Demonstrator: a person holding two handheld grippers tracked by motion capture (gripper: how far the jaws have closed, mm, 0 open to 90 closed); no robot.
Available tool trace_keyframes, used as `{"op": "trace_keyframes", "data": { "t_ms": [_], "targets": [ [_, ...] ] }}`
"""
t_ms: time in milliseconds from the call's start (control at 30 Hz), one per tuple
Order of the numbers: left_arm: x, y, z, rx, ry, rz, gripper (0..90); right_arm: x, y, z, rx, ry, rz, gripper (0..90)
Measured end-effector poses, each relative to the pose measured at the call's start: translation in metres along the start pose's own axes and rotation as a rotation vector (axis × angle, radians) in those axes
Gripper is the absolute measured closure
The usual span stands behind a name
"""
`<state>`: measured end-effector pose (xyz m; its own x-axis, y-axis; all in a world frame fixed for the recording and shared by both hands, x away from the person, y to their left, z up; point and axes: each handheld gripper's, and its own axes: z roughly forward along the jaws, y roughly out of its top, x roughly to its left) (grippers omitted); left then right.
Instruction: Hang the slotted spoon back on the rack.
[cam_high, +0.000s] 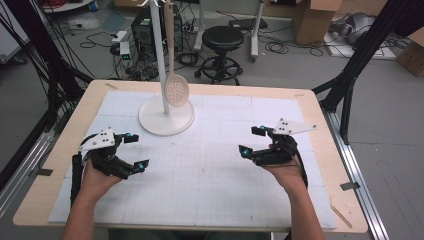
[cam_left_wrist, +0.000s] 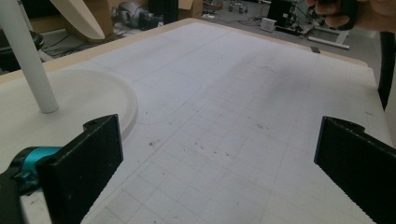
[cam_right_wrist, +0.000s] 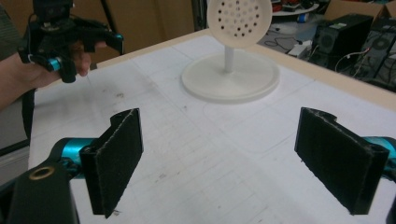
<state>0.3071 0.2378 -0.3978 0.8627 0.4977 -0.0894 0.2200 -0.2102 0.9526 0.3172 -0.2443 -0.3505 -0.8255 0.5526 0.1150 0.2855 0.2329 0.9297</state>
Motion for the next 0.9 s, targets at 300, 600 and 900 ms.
{"op": "trace_keyframes", "data": {
  "t_ms": [300, 600, 900],
  "targets": [
    [0.002, -0.002, 0.000, -0.002, -0.001, -0.005, 1.6, 0.005, -0.036, 0.009, 0.010, 0.011, 0.035, 11.5],
    [0.003, -0.004, 0.003, -0.001, -0.003, -0.008, 1.7, 0.003, -0.046, 0.011, 0.037, -0.013, 0.019, 10.1],
    [0.003, -0.004, 0.001, -0.017, -0.015, -0.013, 1.7, 0.001, -0.054, 0.010, 0.068, -0.039, 0.040, 1.9]
  ]
}}
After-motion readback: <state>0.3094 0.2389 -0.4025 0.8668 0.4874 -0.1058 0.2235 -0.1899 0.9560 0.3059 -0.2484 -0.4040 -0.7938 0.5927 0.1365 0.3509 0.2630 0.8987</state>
